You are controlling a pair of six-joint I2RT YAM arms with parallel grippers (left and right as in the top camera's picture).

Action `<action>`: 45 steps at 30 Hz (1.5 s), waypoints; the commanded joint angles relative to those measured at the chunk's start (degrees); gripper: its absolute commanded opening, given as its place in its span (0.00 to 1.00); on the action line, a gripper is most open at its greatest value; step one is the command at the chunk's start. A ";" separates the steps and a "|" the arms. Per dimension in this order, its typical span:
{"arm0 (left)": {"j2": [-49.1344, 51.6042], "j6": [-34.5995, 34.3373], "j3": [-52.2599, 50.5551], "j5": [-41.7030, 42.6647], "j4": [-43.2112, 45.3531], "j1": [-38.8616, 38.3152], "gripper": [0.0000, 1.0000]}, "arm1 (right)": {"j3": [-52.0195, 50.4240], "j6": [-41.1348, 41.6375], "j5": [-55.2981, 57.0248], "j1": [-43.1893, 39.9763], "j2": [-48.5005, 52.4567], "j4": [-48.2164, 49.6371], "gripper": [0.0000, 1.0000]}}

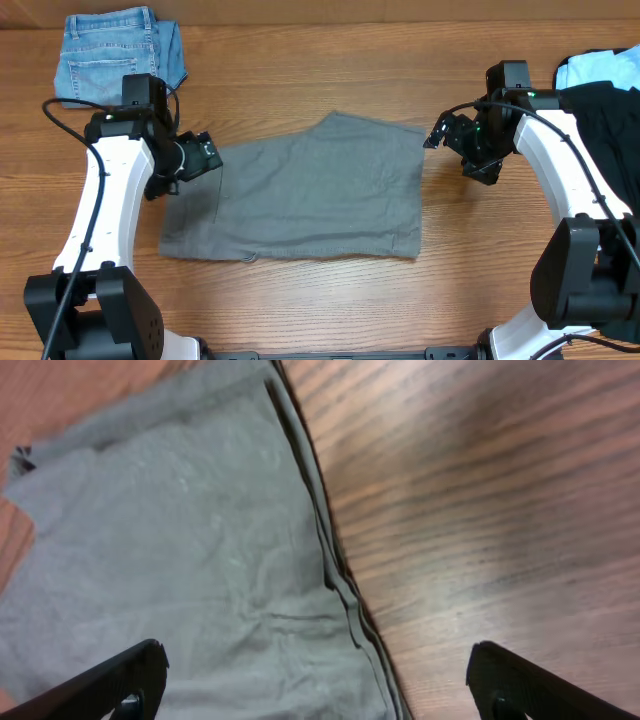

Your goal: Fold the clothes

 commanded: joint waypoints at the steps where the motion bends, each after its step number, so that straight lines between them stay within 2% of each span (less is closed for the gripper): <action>1: 1.33 4.98 0.22 -9.11 0.28 2.08 1.00 | 0.96 -0.22 -0.68 0.00 -1.31 -0.92 1.00; 5: 2.89 5.66 0.22 -6.34 1.95 6.88 1.00 | 0.85 -0.37 -0.66 0.00 -1.31 -1.88 1.00; 10: 8.39 17.66 0.22 10.82 3.13 13.09 1.00 | -0.39 -4.46 -0.68 0.00 -1.31 -2.49 1.00; 13: 12.02 20.31 0.22 14.45 3.13 14.49 1.00 | -0.59 -6.27 -0.66 0.00 -1.31 -2.80 1.00; 19: 16.85 24.13 0.22 17.68 2.99 14.69 1.00 | -0.59 -7.93 -0.66 0.00 -1.31 -2.93 1.00; 23: 19.06 24.20 0.22 17.90 1.70 14.67 1.00 | -0.59 -7.93 -0.66 0.00 -1.31 -2.93 1.00; 27: 22.25 24.09 0.22 15.04 0.39 14.64 1.00 | -0.59 -7.93 -0.66 0.00 -1.31 -3.34 1.00; 31: 23.76 22.21 0.22 13.22 0.20 14.56 0.94 | -0.59 -7.91 -0.68 0.00 -1.31 -3.34 1.00; 33: 24.48 22.10 0.22 13.18 0.22 14.29 0.78 | -0.59 -7.91 -0.68 0.00 -1.31 -3.45 1.00; 34: 24.50 22.08 0.22 12.96 0.20 14.25 0.66 | -0.59 -7.91 -0.68 0.00 -1.31 -3.61 1.00; 36: 24.50 22.03 0.22 12.57 -0.22 14.25 0.39 | -0.59 -7.91 -0.70 0.00 -1.31 -3.82 1.00; 38: 24.50 21.42 0.24 11.93 -0.63 14.23 0.06 | -0.59 -7.91 -0.68 0.07 -1.31 -3.78 1.00; 42: 24.30 17.53 1.18 8.76 -2.67 14.34 0.04 | -0.59 -7.89 -0.70 0.98 -1.31 -3.65 1.00; 45: 23.58 12.28 3.74 2.82 -6.32 14.32 0.04 | -0.63 -7.89 -0.70 2.54 -1.31 -3.50 1.00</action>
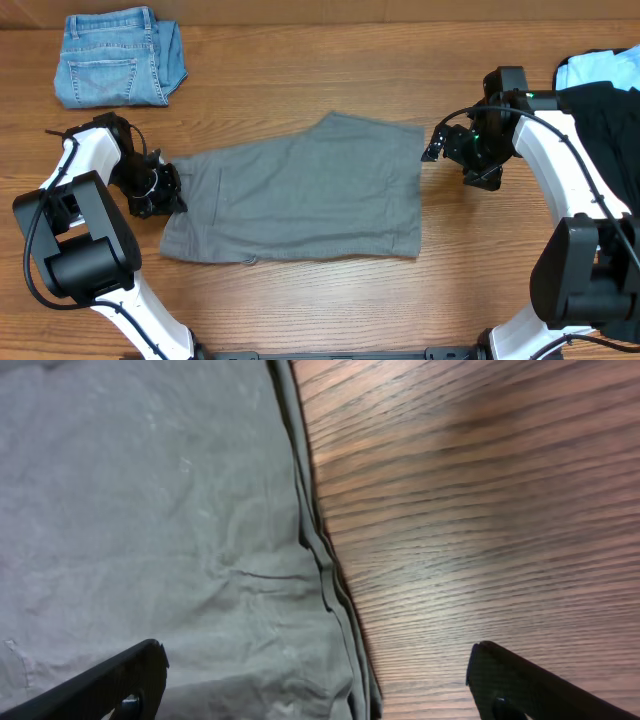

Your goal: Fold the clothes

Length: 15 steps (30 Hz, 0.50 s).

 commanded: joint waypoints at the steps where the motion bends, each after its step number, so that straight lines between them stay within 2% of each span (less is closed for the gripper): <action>1: 0.17 -8.72 3.69 -10.97 -4.50 -0.39 0.04 | -0.31 -0.42 -0.46 2.64 -1.31 0.33 1.00; 6: -4.57 -11.85 10.34 -13.55 -10.56 -1.44 0.04 | -1.79 -0.42 -0.26 6.64 -1.31 1.97 1.00; 15: -16.55 -13.64 13.90 -13.31 -13.57 -8.79 0.04 | -9.44 1.33 -2.73 11.06 -1.27 11.89 1.00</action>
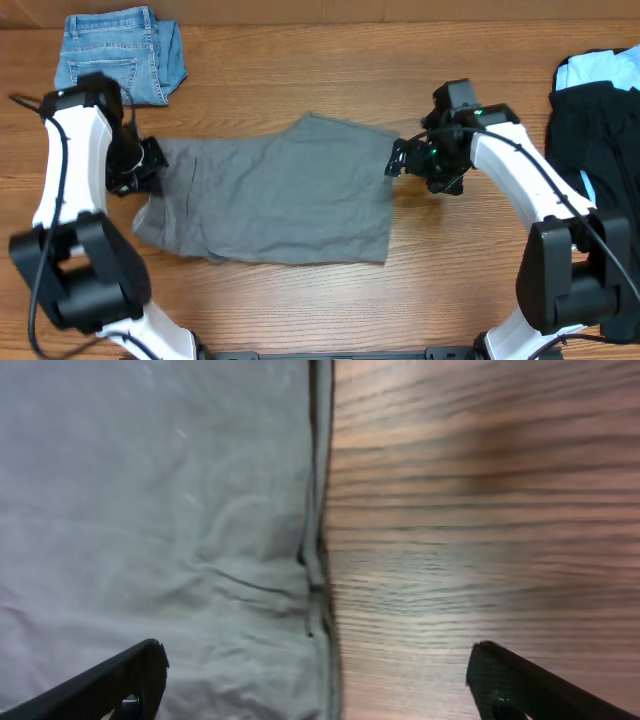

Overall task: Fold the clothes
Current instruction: 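Lift the trousers' left half with the left gripper and fold it rightward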

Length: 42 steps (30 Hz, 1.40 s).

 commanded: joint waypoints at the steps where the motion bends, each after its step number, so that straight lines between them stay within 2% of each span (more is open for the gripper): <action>1: -5.68 -3.80 1.62 -0.85 -1.20 -4.63 0.04 | -2.95 1.11 -2.93 1.11 -1.25 2.62 1.00; 6: -8.79 -4.79 1.62 4.11 -2.05 -12.61 0.04 | -6.25 1.53 -5.20 2.95 -1.09 6.82 0.99; 12: -8.96 -11.34 1.60 5.25 0.15 -24.59 0.04 | -8.24 4.55 -5.51 4.76 -0.87 10.45 0.94; 19: -8.96 -15.65 1.60 5.22 5.03 -38.25 0.04 | -10.08 4.57 -5.49 5.20 -0.66 11.28 0.95; 22: -8.76 -16.68 1.57 4.92 7.93 -43.12 0.04 | -10.12 4.55 -5.70 5.20 -0.66 11.32 0.99; 27: -7.10 -18.49 1.46 4.81 10.12 -46.86 0.04 | -10.12 4.57 -5.70 5.18 -0.66 11.08 1.00; 38: 0.61 -17.22 0.46 4.90 12.55 -49.29 0.04 | -10.10 4.26 -6.14 1.86 -0.66 8.90 1.00; 40: 1.79 -16.65 0.46 5.29 13.68 -49.66 0.09 | -10.10 4.24 -6.32 0.96 -0.66 8.22 1.00; 41: 2.19 -16.37 0.46 5.35 14.14 -49.83 0.14 | -10.05 4.22 -6.32 0.57 -0.68 7.82 1.00; 42: 2.78 -16.24 0.46 5.38 14.49 -50.01 0.24 | -9.88 4.04 -6.29 -0.02 -0.68 7.06 1.00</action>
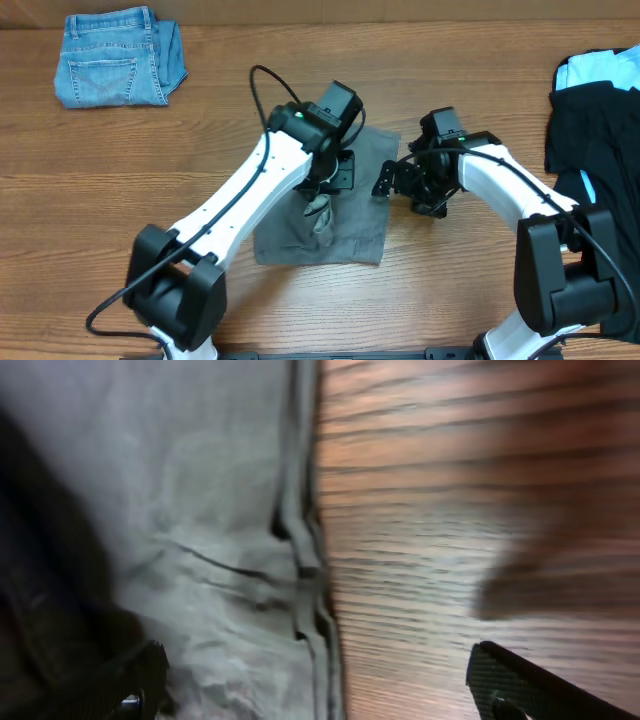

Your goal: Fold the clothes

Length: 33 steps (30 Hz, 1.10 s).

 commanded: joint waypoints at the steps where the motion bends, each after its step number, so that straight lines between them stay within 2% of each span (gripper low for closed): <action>1: 1.73 0.96 -0.11 0.76 0.98 -0.98 0.45 | 0.33 -0.42 -0.70 -1.92 -0.68 -1.73 1.00; 3: 2.21 1.51 -0.11 0.81 1.29 -1.14 0.90 | 1.53 -0.42 -0.70 -3.45 -0.68 -4.33 1.00; 4: 2.21 1.84 -0.11 0.83 1.36 -1.16 1.00 | 2.27 -0.44 -0.68 -4.13 -0.68 -5.64 1.00; 9: 2.10 3.50 1.40 0.81 0.09 0.00 1.00 | 9.46 -3.52 -0.68 -8.74 -0.70 -15.76 1.00; 13: 2.05 3.63 5.27 0.09 -5.55 2.91 1.00 | 16.44 -5.42 -0.79 -12.26 -1.20 -23.87 1.00; 15: 2.05 4.15 6.56 0.11 -8.41 4.98 1.00 | 18.88 -7.56 -2.71 -13.14 -1.64 -26.14 0.94; 16: 2.05 4.35 6.60 0.13 -9.57 6.16 0.98 | 19.63 -9.75 -5.07 -13.16 -1.92 -26.69 0.87; 17: 2.12 4.61 6.56 0.07 -10.71 7.28 0.93 | 19.87 -12.20 -7.93 -13.16 -2.14 -26.77 0.75; 18: 2.34 5.25 6.36 0.09 -11.32 8.11 0.84 | 19.85 -14.23 -10.67 -12.74 -2.29 -26.77 0.59; 19: 2.47 6.23 5.86 0.09 -11.72 8.98 0.74 | 19.82 -15.61 -12.31 -12.24 -2.29 -26.82 0.41; 20: 2.62 7.17 4.98 0.07 -11.63 9.75 0.63 | 19.67 -16.55 -13.18 -11.30 -2.27 -26.80 0.27; 22: 2.73 7.10 2.58 0.17 -10.14 10.67 0.36 | 18.80 -16.57 -13.09 -8.63 -2.27 -26.12 0.11; 23: 2.73 7.10 0.98 0.66 -8.87 10.93 0.27 | 18.14 -16.55 -13.11 -7.04 -2.23 -25.49 0.04; 24: 2.73 7.10 -0.48 1.31 -7.54 10.99 0.22 | 17.40 -16.55 -13.11 -5.55 -2.23 -24.76 0.04; 26: 2.73 7.10 -3.85 2.91 -4.20 10.95 0.19 | 15.50 -16.46 -13.16 -2.14 -2.03 -22.93 0.04; 33: 2.73 6.60 -11.96 3.19 6.29 10.91 0.21 | 6.19 -9.86 -13.16 7.43 -1.75 -14.01 0.04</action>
